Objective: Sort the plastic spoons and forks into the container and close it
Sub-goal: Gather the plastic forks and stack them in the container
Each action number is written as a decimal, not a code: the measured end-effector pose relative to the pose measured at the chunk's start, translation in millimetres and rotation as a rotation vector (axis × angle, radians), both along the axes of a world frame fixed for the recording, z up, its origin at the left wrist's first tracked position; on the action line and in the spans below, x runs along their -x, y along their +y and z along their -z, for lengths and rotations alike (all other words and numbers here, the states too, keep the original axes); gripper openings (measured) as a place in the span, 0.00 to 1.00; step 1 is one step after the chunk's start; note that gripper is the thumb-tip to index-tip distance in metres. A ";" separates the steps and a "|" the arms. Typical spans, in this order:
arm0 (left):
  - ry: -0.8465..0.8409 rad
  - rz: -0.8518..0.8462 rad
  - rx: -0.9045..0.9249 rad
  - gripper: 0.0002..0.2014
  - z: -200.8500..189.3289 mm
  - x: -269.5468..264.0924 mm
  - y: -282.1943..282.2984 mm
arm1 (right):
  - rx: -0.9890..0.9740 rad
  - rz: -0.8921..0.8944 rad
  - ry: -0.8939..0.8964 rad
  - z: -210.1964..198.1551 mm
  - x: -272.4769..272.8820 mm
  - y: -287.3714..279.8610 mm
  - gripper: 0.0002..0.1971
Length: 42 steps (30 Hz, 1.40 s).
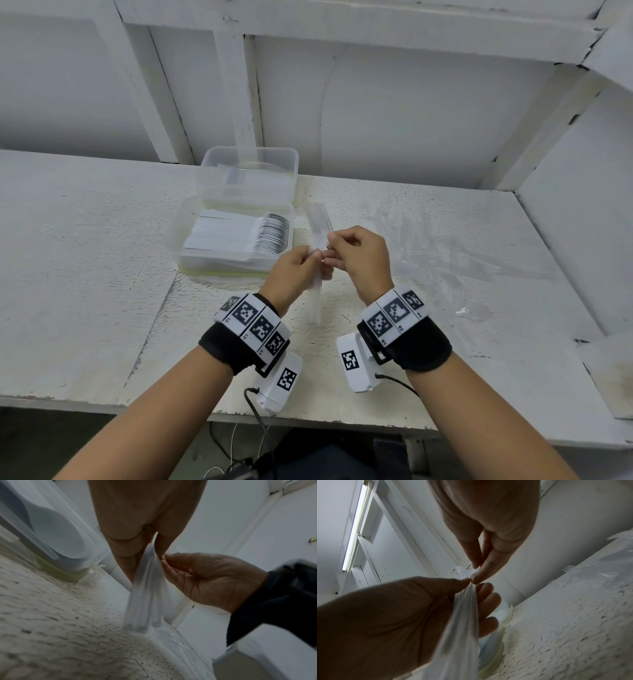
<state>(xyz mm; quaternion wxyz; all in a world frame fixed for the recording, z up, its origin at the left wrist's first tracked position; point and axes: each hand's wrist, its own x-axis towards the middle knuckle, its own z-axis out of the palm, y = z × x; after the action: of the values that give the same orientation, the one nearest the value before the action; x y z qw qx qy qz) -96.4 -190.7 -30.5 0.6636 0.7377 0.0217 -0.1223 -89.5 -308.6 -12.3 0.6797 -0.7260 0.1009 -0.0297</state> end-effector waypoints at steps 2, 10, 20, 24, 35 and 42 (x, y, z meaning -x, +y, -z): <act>0.045 0.045 0.086 0.10 -5.6 1.1 -0.3 | 0.004 -0.029 -0.001 -0.8 -1.0 -2.7 0.05; -0.257 0.324 -0.456 0.08 -32.5 -8.2 21.6 | -0.038 -0.190 0.123 -30.8 -5.8 -26.0 0.18; -1.056 0.602 -1.231 0.10 -49.4 -40.4 47.8 | 0.849 -0.752 0.066 -54.6 -20.3 -25.0 0.18; -1.083 0.566 -1.289 0.07 -48.8 -49.1 52.5 | 0.957 -0.720 0.019 -52.0 -29.8 -15.1 0.17; -0.626 0.365 -1.429 0.17 -55.9 -110.4 120.2 | 1.073 -0.663 -0.261 -44.0 -87.6 -3.7 0.16; -0.225 0.131 -1.238 0.17 -62.2 -184.1 190.5 | 1.114 -0.632 -0.259 -42.7 -176.4 33.5 0.14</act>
<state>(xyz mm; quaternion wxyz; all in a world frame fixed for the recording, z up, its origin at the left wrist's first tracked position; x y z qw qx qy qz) 87.7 -0.2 31.7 0.1030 0.9931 -0.0267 -0.0490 86.9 -275.1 30.4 0.1844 -0.9547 -0.2306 0.0367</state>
